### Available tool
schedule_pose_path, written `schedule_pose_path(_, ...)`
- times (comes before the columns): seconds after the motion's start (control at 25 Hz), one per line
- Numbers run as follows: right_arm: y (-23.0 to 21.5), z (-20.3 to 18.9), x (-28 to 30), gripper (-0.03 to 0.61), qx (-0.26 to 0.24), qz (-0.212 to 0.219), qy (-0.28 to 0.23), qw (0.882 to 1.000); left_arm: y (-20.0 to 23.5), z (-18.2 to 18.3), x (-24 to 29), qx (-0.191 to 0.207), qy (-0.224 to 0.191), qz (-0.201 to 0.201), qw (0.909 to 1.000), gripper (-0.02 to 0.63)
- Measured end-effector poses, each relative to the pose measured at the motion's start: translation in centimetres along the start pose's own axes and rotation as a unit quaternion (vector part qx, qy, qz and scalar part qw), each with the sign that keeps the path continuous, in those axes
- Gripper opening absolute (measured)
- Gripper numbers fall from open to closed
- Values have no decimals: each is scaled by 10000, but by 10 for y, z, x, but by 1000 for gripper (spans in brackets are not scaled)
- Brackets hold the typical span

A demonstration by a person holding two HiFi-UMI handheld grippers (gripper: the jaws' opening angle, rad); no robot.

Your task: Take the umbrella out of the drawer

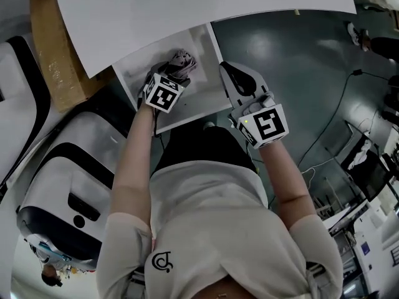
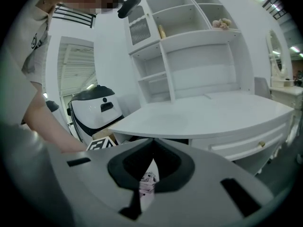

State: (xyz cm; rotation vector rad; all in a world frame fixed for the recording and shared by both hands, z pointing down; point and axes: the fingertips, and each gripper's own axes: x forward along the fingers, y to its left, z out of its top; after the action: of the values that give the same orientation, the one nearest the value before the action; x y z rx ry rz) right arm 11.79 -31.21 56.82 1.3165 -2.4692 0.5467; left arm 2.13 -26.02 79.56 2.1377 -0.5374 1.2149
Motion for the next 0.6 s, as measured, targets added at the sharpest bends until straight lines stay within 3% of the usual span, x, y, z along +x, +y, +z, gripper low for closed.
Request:
schedule_pose_path(0.32,-12,-12,13,6,198,-186,12,9996,13,-7,37,114,135,313,9994,411)
schedule_pose_path(0.52,-17,-18,17,6,257,-268,-52,9993,20,-8,44,210,79,786,9967,408)
schedule_pose_path(0.6,-19,-19,19,6,251,-293,-59,9992,24,-7,43,286,16,990,9947,363)
